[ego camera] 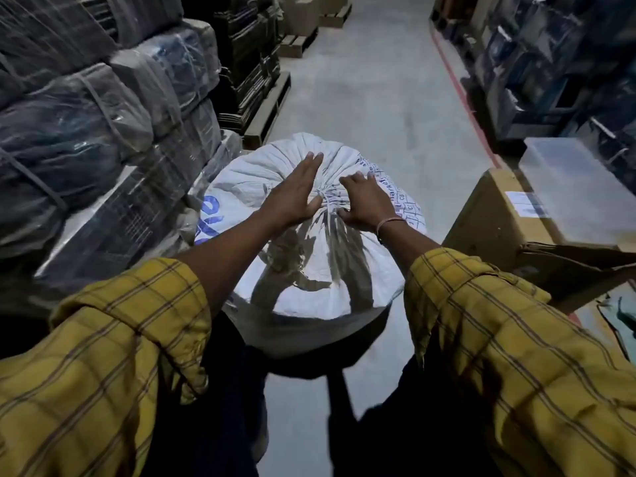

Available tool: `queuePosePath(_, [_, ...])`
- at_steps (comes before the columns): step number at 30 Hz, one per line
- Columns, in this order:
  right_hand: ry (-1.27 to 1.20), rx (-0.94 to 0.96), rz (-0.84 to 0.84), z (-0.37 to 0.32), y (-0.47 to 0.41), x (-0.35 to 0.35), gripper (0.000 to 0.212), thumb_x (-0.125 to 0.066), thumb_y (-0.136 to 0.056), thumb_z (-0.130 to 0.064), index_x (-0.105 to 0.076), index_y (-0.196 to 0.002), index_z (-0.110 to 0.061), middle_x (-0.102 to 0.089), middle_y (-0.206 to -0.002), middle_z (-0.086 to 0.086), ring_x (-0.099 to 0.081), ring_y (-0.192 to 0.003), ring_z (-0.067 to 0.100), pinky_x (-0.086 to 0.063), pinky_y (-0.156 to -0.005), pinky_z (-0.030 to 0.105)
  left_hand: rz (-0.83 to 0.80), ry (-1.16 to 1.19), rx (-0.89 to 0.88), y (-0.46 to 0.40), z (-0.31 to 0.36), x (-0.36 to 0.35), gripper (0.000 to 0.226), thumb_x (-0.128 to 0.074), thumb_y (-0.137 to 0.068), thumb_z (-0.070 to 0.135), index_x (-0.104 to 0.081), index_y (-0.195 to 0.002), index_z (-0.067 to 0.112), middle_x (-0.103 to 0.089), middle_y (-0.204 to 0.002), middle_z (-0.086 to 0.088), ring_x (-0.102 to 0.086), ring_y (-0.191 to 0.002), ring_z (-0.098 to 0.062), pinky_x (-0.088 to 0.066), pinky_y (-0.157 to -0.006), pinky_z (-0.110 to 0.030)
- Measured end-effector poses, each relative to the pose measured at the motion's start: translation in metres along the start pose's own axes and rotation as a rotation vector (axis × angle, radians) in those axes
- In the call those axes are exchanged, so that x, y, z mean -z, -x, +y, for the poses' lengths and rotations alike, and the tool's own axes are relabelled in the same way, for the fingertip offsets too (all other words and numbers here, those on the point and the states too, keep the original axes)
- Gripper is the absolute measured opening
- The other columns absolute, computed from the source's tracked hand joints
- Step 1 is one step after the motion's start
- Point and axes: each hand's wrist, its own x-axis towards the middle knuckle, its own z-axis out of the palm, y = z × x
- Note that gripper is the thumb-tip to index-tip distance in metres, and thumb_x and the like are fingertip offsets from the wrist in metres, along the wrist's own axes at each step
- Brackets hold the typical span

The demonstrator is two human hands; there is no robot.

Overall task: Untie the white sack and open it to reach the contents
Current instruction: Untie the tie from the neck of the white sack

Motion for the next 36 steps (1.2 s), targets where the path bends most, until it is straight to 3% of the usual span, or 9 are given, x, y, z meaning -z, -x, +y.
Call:
queuePosePath(3, [0.002,0.024,-0.025,0.0,-0.022,-0.013,0.053,-0.068,-0.086,-0.03,-0.058,-0.132,-0.005,-0.062,-0.127,0.021,-0.055,-0.12,0.042,-0.031,-0.114,0.043,0.026,0.099,0.038,-0.021,-0.011,-0.018,0.073,-0.061,-0.096,0.015,-0.029,-0.161,0.009,-0.031,-0.168,-0.015,-0.029,-0.156,-0.026,-0.029,-0.125,-0.039])
queuePosePath(8, [0.026,0.017,-0.006,-0.003,-0.047,-0.04,0.04,-0.066,-0.085,-0.031,-0.066,-0.112,-0.002,-0.067,-0.109,0.023,-0.061,-0.103,0.043,-0.046,-0.082,0.045,0.076,0.151,0.016,-0.04,-0.028,-0.042,0.05,-0.064,-0.086,0.001,-0.061,-0.136,0.0,-0.062,-0.139,-0.019,-0.061,-0.127,-0.034,-0.043,-0.106,-0.035])
queuePosePath(12, [0.113,-0.032,-0.004,0.004,-0.062,-0.06,0.049,-0.07,-0.081,-0.049,-0.065,-0.112,-0.011,-0.07,-0.109,0.015,-0.064,-0.107,0.038,-0.04,-0.089,0.045,0.048,0.169,0.005,-0.05,-0.037,-0.053,0.036,-0.065,-0.085,0.005,-0.07,-0.121,0.004,-0.071,-0.12,-0.017,-0.066,-0.112,-0.034,-0.052,-0.094,-0.041])
queuePosePath(16, [-0.013,-0.116,-0.058,0.009,-0.069,-0.068,0.052,-0.075,-0.079,-0.05,-0.063,-0.113,-0.013,-0.073,-0.109,0.012,-0.066,-0.108,0.035,-0.043,-0.091,0.045,-0.036,0.099,0.045,-0.062,-0.044,-0.058,0.029,-0.068,-0.086,0.009,-0.073,-0.115,0.011,-0.072,-0.114,-0.014,-0.066,-0.108,-0.034,-0.053,-0.086,-0.041])
queuePosePath(21, [-0.369,-0.205,-0.053,0.011,-0.069,-0.069,0.032,-0.084,-0.07,-0.023,-0.067,-0.091,-0.005,-0.074,-0.09,0.013,-0.068,-0.091,0.034,-0.052,-0.077,0.041,-0.063,0.065,0.038,-0.058,-0.051,-0.064,0.025,-0.069,-0.088,0.015,-0.072,-0.112,0.013,-0.07,-0.112,-0.011,-0.064,-0.108,-0.033,-0.052,-0.084,-0.042])
queuePosePath(25, [-0.472,-0.319,-0.08,0.015,-0.072,-0.063,0.024,-0.086,-0.07,-0.019,-0.074,-0.086,-0.006,-0.076,-0.087,0.007,-0.07,-0.09,0.024,-0.05,-0.083,0.033,-0.046,0.066,0.029,-0.06,-0.05,-0.063,0.025,-0.072,-0.088,0.02,-0.071,-0.112,0.012,-0.068,-0.112,-0.011,-0.063,-0.108,-0.032,-0.048,-0.082,-0.041])
queuePosePath(27, [-0.524,-0.361,-0.107,0.018,-0.074,-0.062,0.023,-0.087,-0.068,-0.02,-0.078,-0.084,-0.007,-0.079,-0.087,0.008,-0.073,-0.091,0.024,-0.056,-0.088,0.038,-0.04,0.059,0.026,-0.06,-0.05,-0.063,0.026,-0.072,-0.087,0.022,-0.07,-0.111,0.013,-0.067,-0.112,-0.01,-0.063,-0.106,-0.032,-0.048,-0.08,-0.04])
queuePosePath(31, [-0.597,-0.391,-0.129,0.022,-0.075,-0.059,0.018,-0.085,-0.066,-0.022,-0.079,-0.078,-0.009,-0.08,-0.081,0.007,-0.076,-0.089,0.025,-0.059,-0.088,0.044,-0.049,-0.003,0.044,-0.06,-0.052,-0.061,0.037,-0.075,-0.083,0.033,-0.066,-0.115,0.015,-0.062,-0.115,-0.009,-0.061,-0.106,-0.032,-0.047,-0.078,-0.039])
queuePosePath(36, [-0.614,-0.382,-0.122,0.023,-0.073,-0.053,0.01,-0.081,-0.064,-0.025,-0.076,-0.068,-0.018,-0.078,-0.075,0.002,-0.076,-0.087,0.025,-0.06,-0.087,0.046,-0.07,-0.106,0.016,-0.056,-0.053,-0.062,0.057,-0.08,-0.075,0.047,-0.058,-0.118,0.017,-0.057,-0.12,-0.01,-0.062,-0.103,-0.035,-0.051,-0.085,-0.048])
